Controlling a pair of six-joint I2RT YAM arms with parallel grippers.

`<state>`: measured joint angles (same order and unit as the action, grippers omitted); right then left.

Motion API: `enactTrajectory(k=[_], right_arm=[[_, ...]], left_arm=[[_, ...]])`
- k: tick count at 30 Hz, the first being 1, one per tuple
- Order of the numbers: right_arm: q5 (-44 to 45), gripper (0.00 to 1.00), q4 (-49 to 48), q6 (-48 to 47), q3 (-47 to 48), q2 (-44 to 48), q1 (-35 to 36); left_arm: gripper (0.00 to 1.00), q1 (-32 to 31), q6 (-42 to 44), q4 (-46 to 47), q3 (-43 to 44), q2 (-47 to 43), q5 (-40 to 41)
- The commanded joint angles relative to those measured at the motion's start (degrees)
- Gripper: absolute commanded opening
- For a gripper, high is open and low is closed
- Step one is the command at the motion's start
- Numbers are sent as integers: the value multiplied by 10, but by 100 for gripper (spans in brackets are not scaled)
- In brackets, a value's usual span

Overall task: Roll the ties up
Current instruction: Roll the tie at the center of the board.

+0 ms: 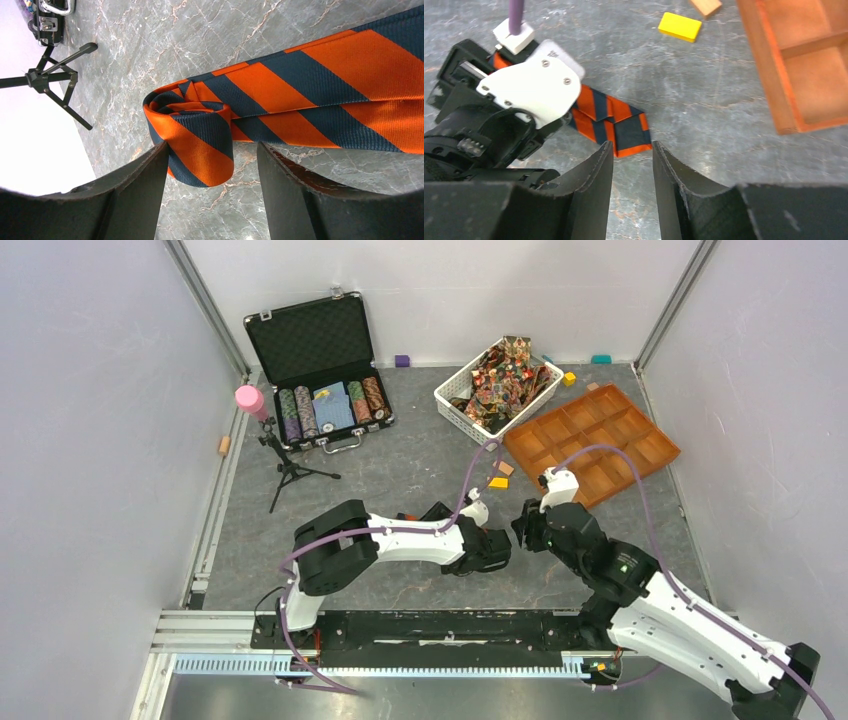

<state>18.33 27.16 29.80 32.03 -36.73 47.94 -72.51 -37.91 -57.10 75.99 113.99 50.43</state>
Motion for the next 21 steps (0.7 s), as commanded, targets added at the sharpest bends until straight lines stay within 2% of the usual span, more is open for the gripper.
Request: enactTrajectory(k=[1,8,21], right_arm=[[92,41,46,28,32,30,-1],[121,42,61,36,37,72,0],[115,42,61,36,37,69,0]], left_arm=[[71,-4,-32,9,13,9,-6],[71,-4,-26,32,14,10,-21],[71,-5,-8,89,6,2,-62]])
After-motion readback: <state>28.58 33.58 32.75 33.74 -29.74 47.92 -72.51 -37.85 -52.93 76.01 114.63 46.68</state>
